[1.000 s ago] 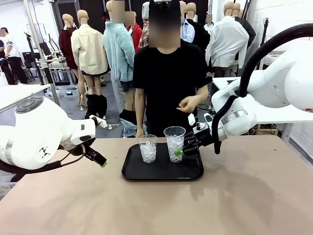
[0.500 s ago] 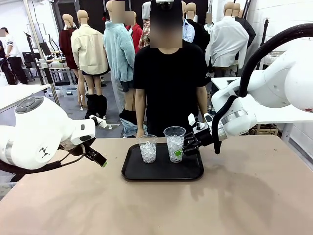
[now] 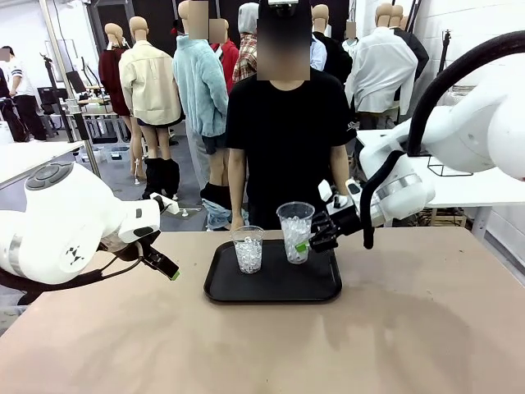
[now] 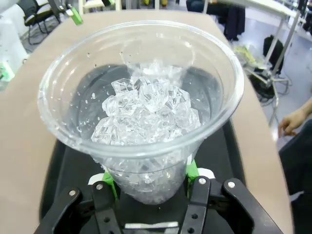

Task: Pour the drink into the iced cup.
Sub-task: Open the gripper to release the iced cup you were holding.

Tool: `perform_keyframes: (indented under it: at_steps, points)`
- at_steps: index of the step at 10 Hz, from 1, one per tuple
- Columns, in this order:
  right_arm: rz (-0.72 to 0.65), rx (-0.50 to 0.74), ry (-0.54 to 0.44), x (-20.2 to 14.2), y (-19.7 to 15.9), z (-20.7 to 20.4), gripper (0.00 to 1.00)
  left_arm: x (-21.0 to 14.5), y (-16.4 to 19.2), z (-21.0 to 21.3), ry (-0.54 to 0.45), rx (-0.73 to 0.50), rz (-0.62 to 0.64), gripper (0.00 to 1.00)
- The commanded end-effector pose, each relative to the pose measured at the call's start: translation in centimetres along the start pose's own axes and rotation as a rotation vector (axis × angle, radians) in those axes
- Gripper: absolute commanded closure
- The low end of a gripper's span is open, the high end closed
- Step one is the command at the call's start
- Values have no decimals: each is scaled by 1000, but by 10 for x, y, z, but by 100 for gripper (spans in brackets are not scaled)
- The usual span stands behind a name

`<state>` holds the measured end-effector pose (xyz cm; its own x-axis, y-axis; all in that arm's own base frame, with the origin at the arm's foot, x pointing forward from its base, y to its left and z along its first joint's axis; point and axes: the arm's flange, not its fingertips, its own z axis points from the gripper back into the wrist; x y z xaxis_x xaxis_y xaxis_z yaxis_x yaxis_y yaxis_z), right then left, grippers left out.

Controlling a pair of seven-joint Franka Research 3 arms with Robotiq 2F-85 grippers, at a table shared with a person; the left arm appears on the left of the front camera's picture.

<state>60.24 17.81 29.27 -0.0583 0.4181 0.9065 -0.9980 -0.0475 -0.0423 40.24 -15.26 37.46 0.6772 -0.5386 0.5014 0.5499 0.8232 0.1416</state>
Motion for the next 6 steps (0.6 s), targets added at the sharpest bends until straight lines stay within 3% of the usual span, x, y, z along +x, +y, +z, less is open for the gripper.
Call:
perform_keyframes:
  at_steps: [1, 6]
  points:
    - [14, 4, -26, 32, 2, 35, 43, 0, 1, 1, -2, 0, 3, 0]
    - [41, -124, -73, 74, -11, 96, 43, 0, 1, 1, -2, 0, 3, 0]
